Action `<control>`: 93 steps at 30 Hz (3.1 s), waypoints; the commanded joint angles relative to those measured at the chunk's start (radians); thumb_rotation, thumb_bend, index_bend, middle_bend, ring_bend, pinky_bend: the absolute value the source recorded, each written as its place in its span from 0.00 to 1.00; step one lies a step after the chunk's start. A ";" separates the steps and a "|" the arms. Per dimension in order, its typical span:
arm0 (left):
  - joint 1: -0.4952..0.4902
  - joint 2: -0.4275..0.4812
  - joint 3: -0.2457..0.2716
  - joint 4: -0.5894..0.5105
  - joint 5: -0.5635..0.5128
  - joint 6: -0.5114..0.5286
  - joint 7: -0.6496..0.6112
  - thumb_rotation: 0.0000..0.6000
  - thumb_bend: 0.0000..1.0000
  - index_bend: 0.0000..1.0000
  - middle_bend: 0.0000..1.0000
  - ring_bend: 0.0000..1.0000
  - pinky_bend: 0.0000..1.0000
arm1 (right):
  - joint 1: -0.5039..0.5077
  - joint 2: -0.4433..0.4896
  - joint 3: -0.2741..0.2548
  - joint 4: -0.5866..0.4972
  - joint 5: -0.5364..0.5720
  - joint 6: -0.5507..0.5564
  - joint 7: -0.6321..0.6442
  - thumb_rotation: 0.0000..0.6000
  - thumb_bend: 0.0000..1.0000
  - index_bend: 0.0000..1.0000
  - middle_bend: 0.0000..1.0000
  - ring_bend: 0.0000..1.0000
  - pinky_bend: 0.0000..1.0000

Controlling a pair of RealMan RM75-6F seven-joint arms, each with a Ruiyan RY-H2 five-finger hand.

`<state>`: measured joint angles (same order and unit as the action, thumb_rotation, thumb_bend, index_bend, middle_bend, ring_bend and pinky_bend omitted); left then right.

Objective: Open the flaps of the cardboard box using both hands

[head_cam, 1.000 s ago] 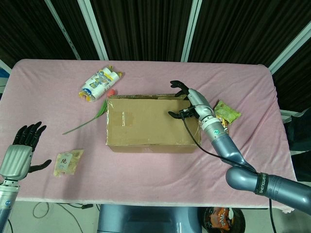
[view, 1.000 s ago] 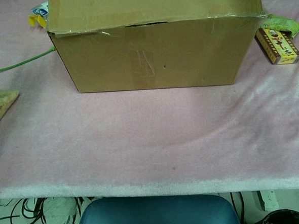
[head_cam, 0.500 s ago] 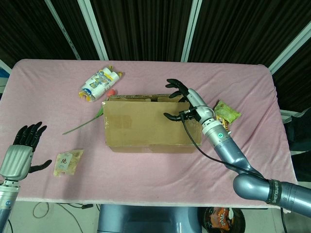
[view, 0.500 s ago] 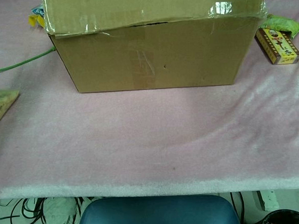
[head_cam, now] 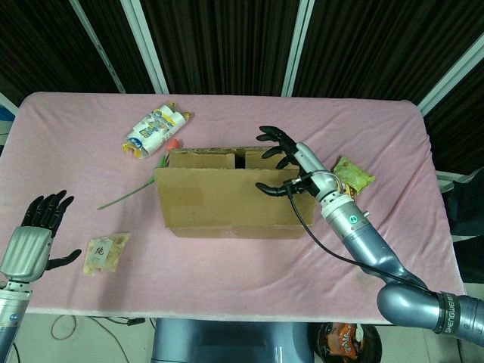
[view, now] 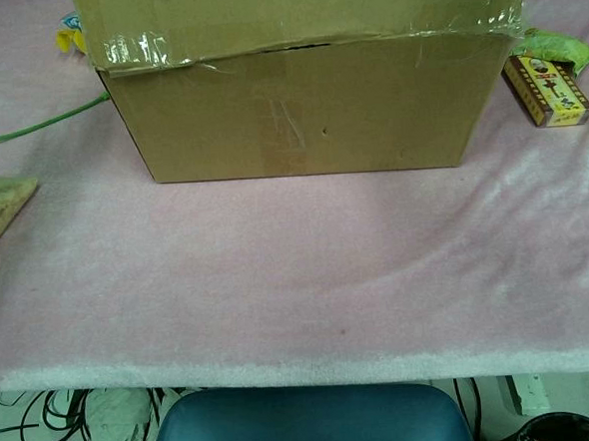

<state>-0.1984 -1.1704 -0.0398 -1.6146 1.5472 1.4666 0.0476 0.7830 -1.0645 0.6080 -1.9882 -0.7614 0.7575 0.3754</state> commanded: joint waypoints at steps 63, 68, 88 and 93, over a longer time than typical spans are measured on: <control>-0.017 0.026 0.004 -0.059 0.015 -0.047 0.109 1.00 0.11 0.00 0.00 0.00 0.00 | -0.751 0.036 -0.457 0.149 -0.730 0.729 -0.572 0.82 0.26 0.00 0.00 0.00 0.21; -0.077 0.092 -0.023 -0.149 0.018 -0.120 0.137 1.00 0.18 0.00 0.00 0.00 0.00 | -0.756 -0.016 -0.452 0.240 -0.726 0.761 -0.486 0.86 0.26 0.00 0.00 0.00 0.21; -0.814 0.205 -0.295 -0.160 -0.126 -0.996 0.127 1.00 0.78 0.01 0.10 0.08 0.16 | -0.736 -0.092 -0.455 0.383 -0.781 0.821 -0.393 0.92 0.26 0.00 0.00 0.00 0.21; -0.906 0.113 -0.299 -0.084 -0.101 -1.026 0.138 1.00 0.87 0.08 0.20 0.16 0.24 | -0.733 -0.096 -0.460 0.393 -0.782 0.819 -0.380 0.93 0.26 0.00 0.00 0.00 0.21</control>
<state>-1.0587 -1.0099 -0.3254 -1.7369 1.4394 0.4649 0.1908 0.0497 -1.1603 0.1488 -1.5961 -1.5435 1.5774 -0.0063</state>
